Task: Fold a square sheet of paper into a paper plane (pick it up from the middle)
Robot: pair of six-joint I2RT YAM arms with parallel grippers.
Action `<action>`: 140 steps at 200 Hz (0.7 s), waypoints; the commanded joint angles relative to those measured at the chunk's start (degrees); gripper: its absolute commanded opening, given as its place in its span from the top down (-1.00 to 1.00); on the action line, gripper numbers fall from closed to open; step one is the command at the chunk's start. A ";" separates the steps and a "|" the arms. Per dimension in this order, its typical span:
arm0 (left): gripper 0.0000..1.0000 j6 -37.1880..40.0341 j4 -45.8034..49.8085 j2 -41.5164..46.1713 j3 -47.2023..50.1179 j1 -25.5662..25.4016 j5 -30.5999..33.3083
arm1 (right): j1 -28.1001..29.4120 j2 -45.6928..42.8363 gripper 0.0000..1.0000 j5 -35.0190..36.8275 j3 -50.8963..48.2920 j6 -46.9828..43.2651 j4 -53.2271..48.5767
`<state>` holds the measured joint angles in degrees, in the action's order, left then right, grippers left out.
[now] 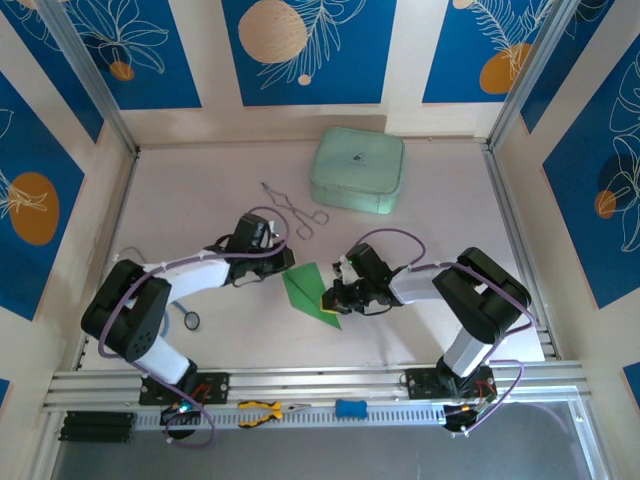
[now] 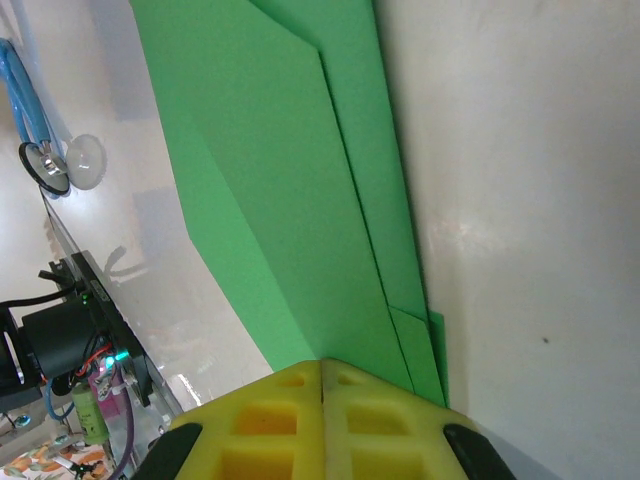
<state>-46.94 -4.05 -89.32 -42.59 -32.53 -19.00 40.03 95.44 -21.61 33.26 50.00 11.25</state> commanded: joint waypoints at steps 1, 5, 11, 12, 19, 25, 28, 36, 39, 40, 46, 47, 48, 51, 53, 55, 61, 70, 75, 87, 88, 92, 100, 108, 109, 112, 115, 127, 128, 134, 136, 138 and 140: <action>0.99 -2.98 -5.34 -1.01 2.12 -3.90 -2.51 | 0.49 3.36 0.99 2.27 -2.61 -0.35 -8.28; 1.00 -3.19 -5.77 -1.55 2.35 -4.55 -2.60 | 0.49 3.42 0.99 2.28 -2.66 -0.34 -8.30; 0.99 -3.36 -6.44 -2.23 2.57 -5.45 -2.57 | 0.46 3.37 0.99 2.19 -2.52 -0.35 -8.38; 0.99 -3.39 -6.51 -2.42 2.63 -5.53 -2.59 | 0.48 3.41 0.99 2.14 -2.55 -0.39 -8.36; 0.99 -3.61 -6.98 -3.40 2.89 -6.09 -2.38 | 0.48 3.37 0.99 2.16 -2.53 -0.36 -8.38; 1.00 -3.97 -7.75 -4.17 3.27 -6.45 -2.27 | 0.45 3.38 0.99 2.11 -2.49 -0.41 -8.43; 1.00 -4.22 -8.30 -4.57 3.56 -6.55 -2.33 | 0.48 3.35 0.99 2.10 -2.43 -0.43 -8.43; 1.00 -4.65 -9.80 -5.57 4.22 -6.53 -2.31 | 0.50 3.35 0.99 1.72 -2.62 -0.43 -8.14; 1.00 -4.71 -10.10 -5.80 4.41 -6.55 -2.08 | 0.53 3.23 0.99 1.59 -2.66 -0.48 -7.86; 1.00 -4.73 -10.14 -5.92 4.47 -6.56 -1.95 | 0.51 3.25 0.99 1.53 -2.75 -0.45 -7.79; 1.00 -4.29 -10.04 -6.34 4.73 -6.57 -0.73 | 0.55 2.98 0.99 1.19 -3.01 -0.43 -7.17; 1.00 -4.17 -9.98 -6.37 4.76 -6.57 -0.44 | 0.56 2.99 0.99 1.16 -3.01 -0.43 -7.05; 1.00 -4.06 -9.95 -6.47 4.82 -6.58 -0.21 | 0.57 2.91 0.99 1.14 -3.11 -0.43 -6.95; 1.00 -3.78 -9.61 -6.61 4.94 -6.58 0.32 | 0.51 2.75 0.99 1.05 -3.21 -0.49 -6.80; 1.00 -3.58 -9.36 -6.84 5.03 -6.53 0.84 | 0.49 2.69 0.99 1.04 -3.24 -0.51 -6.73; 1.00 -3.35 -9.14 -7.08 5.05 -6.50 1.26 | 0.47 2.55 0.99 0.97 -3.25 -0.56 -6.69; 1.00 -2.83 -8.54 -7.76 5.06 -6.14 1.68 | 0.51 2.27 0.99 0.91 -3.21 -0.75 -6.72; 1.00 -2.25 -8.47 -8.91 5.27 -5.71 1.12 | 0.48 1.66 0.99 0.78 -3.09 -1.01 -6.63; 1.00 -2.11 -8.66 -9.32 5.50 -5.56 0.93 | 0.52 1.17 0.98 0.65 -3.03 -1.09 -6.65; 1.00 -2.11 -9.39 -9.73 6.39 -5.36 0.88 | 0.66 0.10 0.98 0.26 -2.53 -1.37 -6.80; 1.00 -2.11 -9.44 -9.78 6.47 -5.36 0.89 | 0.70 -0.07 0.98 0.25 -2.47 -1.38 -6.82; 1.00 -2.11 -9.46 -9.86 6.74 -5.35 0.90 | 0.78 -0.59 0.98 0.29 -2.29 -1.46 -6.98; 1.00 -2.10 -9.44 -9.84 7.11 -5.22 0.79 | 1.12 -1.77 0.98 0.37 -1.69 -1.80 -7.48; 1.00 -2.02 -9.57 -9.68 7.49 -5.18 0.75 | 1.51 -2.90 0.97 0.55 -0.70 -2.44 -8.42; 1.00 -2.02 -9.57 -9.66 7.50 -5.18 0.74 | 1.57 -3.03 0.97 0.58 -0.50 -2.49 -8.60; 1.00 -2.02 -9.65 -9.68 7.58 -5.25 0.75 | 1.69 -3.37 0.97 0.72 -0.12 -2.75 -9.12; 1.00 -1.97 -9.66 -9.67 7.65 -5.25 0.65 | 1.79 -3.67 0.97 0.82 0.34 -2.99 -9.67; 1.00 -1.77 -9.67 -9.72 7.70 -5.19 0.29 | 2.30 -4.53 0.98 1.59 2.53 -4.15 -11.81; 1.00 -1.76 -9.66 -9.73 7.65 -5.22 0.29 | 2.32 -4.59 0.98 1.62 2.74 -4.22 -12.01; 1.00 -1.70 -9.61 -9.84 7.61 -5.21 0.03 | 2.50 -4.81 0.97 2.09 3.87 -4.85 -12.89; 1.00 -1.67 -9.58 -9.87 7.56 -5.22 0.04 | 2.57 -4.82 0.98 2.20 4.17 -4.94 -13.22; 1.00 -1.65 -9.57 -9.90 7.53 -5.25 0.00 | 2.63 -4.82 0.97 2.47 4.51 -5.05 -13.39; 1.00 -1.66 -9.50 -9.86 7.50 -5.26 -0.01 | 2.67 -4.82 0.97 2.63 4.80 -5.14 -13.63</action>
<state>-49.95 -16.73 -96.95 -36.77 -38.39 -20.62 41.71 92.38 -20.40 34.15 47.88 4.78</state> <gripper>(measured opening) 0.064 0.063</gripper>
